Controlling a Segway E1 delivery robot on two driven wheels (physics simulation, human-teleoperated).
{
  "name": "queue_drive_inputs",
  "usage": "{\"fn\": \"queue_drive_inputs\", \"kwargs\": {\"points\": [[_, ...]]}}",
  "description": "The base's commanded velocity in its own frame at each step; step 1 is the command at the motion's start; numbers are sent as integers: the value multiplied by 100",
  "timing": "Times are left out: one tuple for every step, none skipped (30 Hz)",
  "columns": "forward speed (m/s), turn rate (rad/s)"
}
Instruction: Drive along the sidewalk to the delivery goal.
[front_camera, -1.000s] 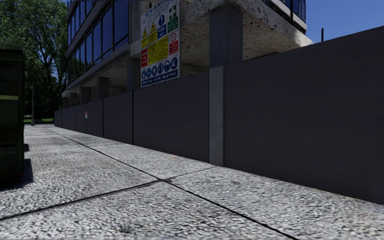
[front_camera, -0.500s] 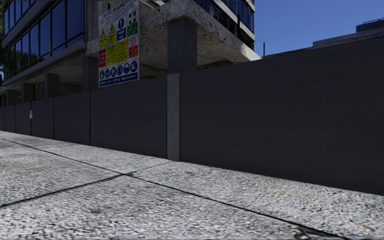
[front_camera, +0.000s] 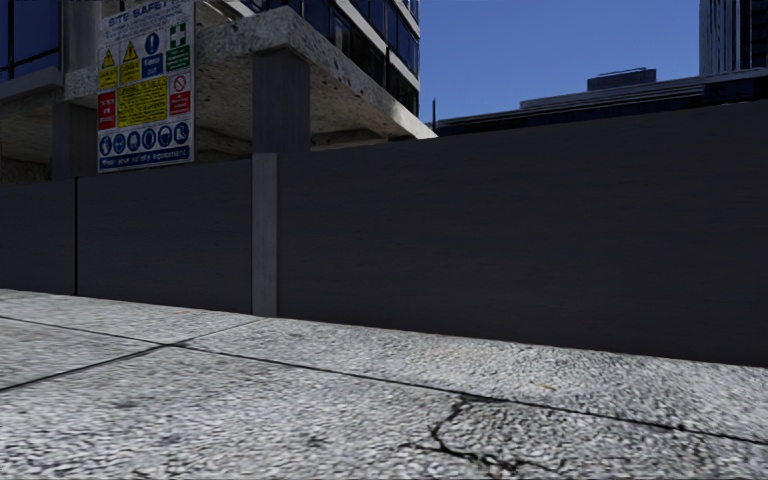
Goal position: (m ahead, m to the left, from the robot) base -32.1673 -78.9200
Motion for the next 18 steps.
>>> {"fn": "queue_drive_inputs", "kwargs": {"points": [[0, 0], [0, 0], [0, 0], [0, 0], [0, 0], [0, 0], [0, 0], [0, 0], [0, 0], [0, 0], [0, 0], [0, 0], [0, 0], [0, 0], [0, 0], [0, 0], [0, -21], [13, -42]]}}
